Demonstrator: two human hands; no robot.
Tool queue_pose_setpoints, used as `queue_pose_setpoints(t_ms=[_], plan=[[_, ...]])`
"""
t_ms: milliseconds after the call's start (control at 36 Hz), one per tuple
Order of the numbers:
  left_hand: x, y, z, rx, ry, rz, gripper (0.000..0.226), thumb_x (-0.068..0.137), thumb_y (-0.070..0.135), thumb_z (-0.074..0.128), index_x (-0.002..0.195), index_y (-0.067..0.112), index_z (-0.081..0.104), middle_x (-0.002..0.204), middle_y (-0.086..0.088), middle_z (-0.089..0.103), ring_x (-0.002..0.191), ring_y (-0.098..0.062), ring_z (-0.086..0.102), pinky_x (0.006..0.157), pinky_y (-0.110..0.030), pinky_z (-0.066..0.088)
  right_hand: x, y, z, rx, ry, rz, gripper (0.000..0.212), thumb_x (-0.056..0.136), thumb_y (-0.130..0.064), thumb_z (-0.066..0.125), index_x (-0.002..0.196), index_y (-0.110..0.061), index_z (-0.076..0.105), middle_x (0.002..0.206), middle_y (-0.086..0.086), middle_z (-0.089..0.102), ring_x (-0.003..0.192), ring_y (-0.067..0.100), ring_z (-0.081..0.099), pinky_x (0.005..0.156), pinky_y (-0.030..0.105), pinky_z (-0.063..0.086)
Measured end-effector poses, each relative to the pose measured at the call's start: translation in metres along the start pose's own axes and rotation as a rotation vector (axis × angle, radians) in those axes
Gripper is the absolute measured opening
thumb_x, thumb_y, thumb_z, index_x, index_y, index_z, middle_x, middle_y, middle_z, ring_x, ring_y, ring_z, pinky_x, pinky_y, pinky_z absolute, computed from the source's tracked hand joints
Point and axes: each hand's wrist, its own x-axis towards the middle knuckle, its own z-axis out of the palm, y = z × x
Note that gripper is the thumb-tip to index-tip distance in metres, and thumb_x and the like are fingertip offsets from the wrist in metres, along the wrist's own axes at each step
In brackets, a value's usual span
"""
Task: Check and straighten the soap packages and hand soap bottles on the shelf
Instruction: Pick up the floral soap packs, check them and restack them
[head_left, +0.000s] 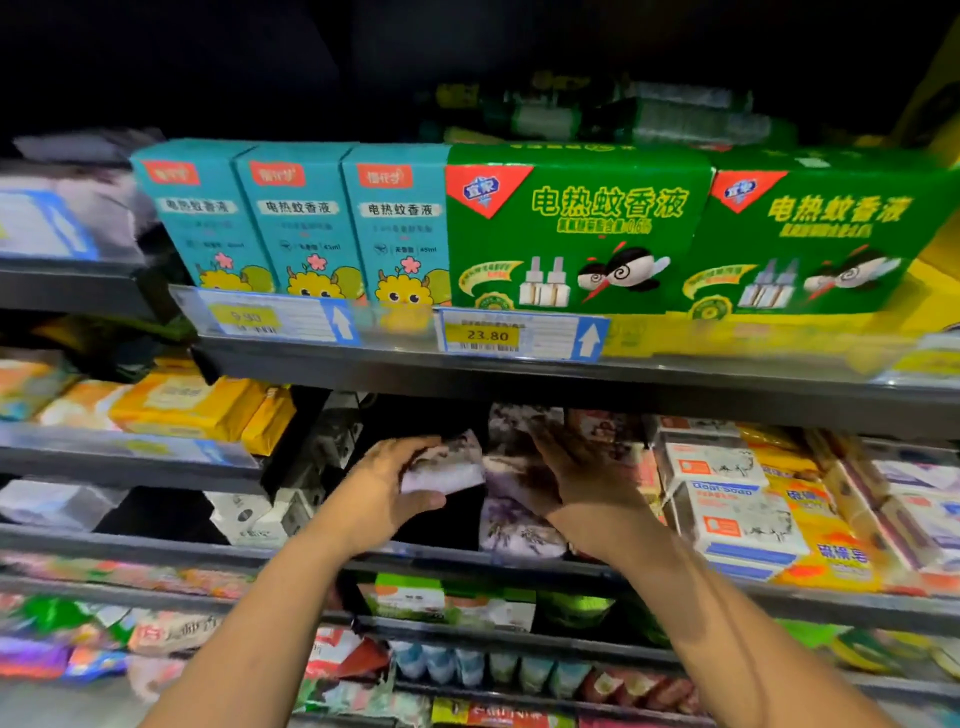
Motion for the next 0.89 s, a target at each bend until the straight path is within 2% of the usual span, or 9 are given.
queue_pose_setpoints(t_ms=[83, 167, 306, 361, 500, 639, 722, 806, 889], plan=[[0.008, -0.013, -0.002, 0.073, 0.03, -0.022, 0.065, 0.081, 0.022, 0.081, 0.139, 0.014, 0.052, 0.127, -0.007, 0.054, 0.122, -0.026, 0.051, 0.098, -0.022, 0.038, 0.001, 0.0, 0.011, -0.083, 0.008, -0.013, 0.077, 0.095, -0.067, 0.04, 0.158, -0.029, 0.018, 0.166, -0.004, 0.017, 0.152, 0.023, 0.019, 0.121, 0.032, 0.016], [0.023, -0.031, -0.002, 0.112, -0.045, -0.106, 0.07, 0.085, 0.022, 0.077, 0.146, 0.017, 0.043, 0.139, -0.01, 0.051, 0.128, -0.028, 0.049, 0.105, -0.033, 0.042, 0.007, -0.003, 0.01, -0.025, 0.059, -0.013, 0.062, 0.096, -0.069, 0.04, 0.147, -0.034, 0.043, 0.154, -0.004, 0.043, 0.139, 0.022, 0.042, 0.114, 0.031, 0.031], [0.038, -0.055, 0.002, 0.215, -0.144, -0.03, 0.066, 0.087, 0.021, 0.074, 0.145, 0.016, 0.043, 0.139, -0.009, 0.054, 0.129, -0.03, 0.048, 0.102, -0.036, 0.042, 0.008, -0.005, 0.0, 0.015, -0.038, 0.023, 0.058, 0.095, -0.048, 0.06, 0.147, -0.029, 0.042, 0.147, -0.006, 0.043, 0.136, 0.017, 0.039, 0.098, 0.014, 0.029], [0.043, -0.059, 0.004, 0.249, -0.136, 0.01, 0.063, 0.089, 0.019, 0.072, 0.145, 0.016, 0.044, 0.143, -0.008, 0.051, 0.134, -0.028, 0.042, 0.106, -0.035, 0.037, 0.007, -0.002, 0.002, 0.09, -0.016, 0.044, 0.056, 0.088, -0.043, 0.069, 0.139, -0.035, 0.051, 0.136, -0.003, 0.049, 0.126, 0.019, 0.046, 0.093, 0.02, 0.036], [0.054, -0.075, 0.007, 0.309, -0.113, 0.056, 0.062, 0.096, 0.017, 0.063, 0.151, 0.025, 0.036, 0.156, -0.003, 0.035, 0.145, -0.025, 0.024, 0.114, -0.031, 0.028, 0.011, 0.007, 0.003, -0.058, -0.061, -0.039, 0.069, 0.091, -0.053, 0.063, 0.151, -0.031, 0.039, 0.143, -0.001, 0.047, 0.131, 0.024, 0.042, 0.109, 0.035, 0.037], [0.071, -0.083, 0.008, 0.197, -0.072, 0.146, 0.05, 0.089, 0.003, 0.061, 0.136, 0.021, 0.057, 0.145, -0.009, 0.051, 0.14, -0.028, 0.041, 0.115, -0.024, 0.027, 0.008, 0.01, 0.004, -0.011, 0.001, -0.051, 0.067, 0.092, -0.046, 0.065, 0.151, -0.03, 0.036, 0.153, 0.0, 0.042, 0.14, 0.022, 0.036, 0.113, 0.033, 0.032], [0.077, -0.069, 0.005, 0.084, -0.049, 0.125, 0.04, 0.089, 0.037, 0.056, 0.127, 0.031, 0.063, 0.14, -0.009, 0.056, 0.136, -0.029, 0.047, 0.115, -0.038, 0.034, 0.007, 0.012, 0.007, 0.049, 0.033, -0.056, 0.068, 0.09, -0.045, 0.069, 0.149, -0.033, 0.039, 0.15, -0.003, 0.042, 0.138, 0.019, 0.037, 0.11, 0.028, 0.033], [0.09, -0.057, 0.005, 0.271, -0.107, -0.009, 0.045, 0.098, 0.041, 0.051, 0.14, 0.025, 0.054, 0.15, -0.006, 0.046, 0.139, -0.026, 0.041, 0.112, -0.029, 0.032, 0.007, 0.016, 0.01, 0.11, 0.066, -0.035, 0.069, 0.087, -0.045, 0.073, 0.148, -0.037, 0.041, 0.142, -0.007, 0.042, 0.132, 0.016, 0.04, 0.101, 0.023, 0.034], [0.098, -0.058, 0.005, 0.251, -0.133, -0.03, 0.075, 0.079, 0.068, 0.041, 0.144, 0.032, 0.047, 0.156, 0.0, 0.038, 0.143, -0.021, 0.035, 0.112, -0.024, 0.027, 0.007, 0.018, 0.012, 0.134, 0.071, -0.032, 0.071, 0.085, -0.044, 0.075, 0.147, -0.04, 0.041, 0.134, -0.013, 0.04, 0.13, 0.013, 0.04, 0.101, 0.022, 0.034]])
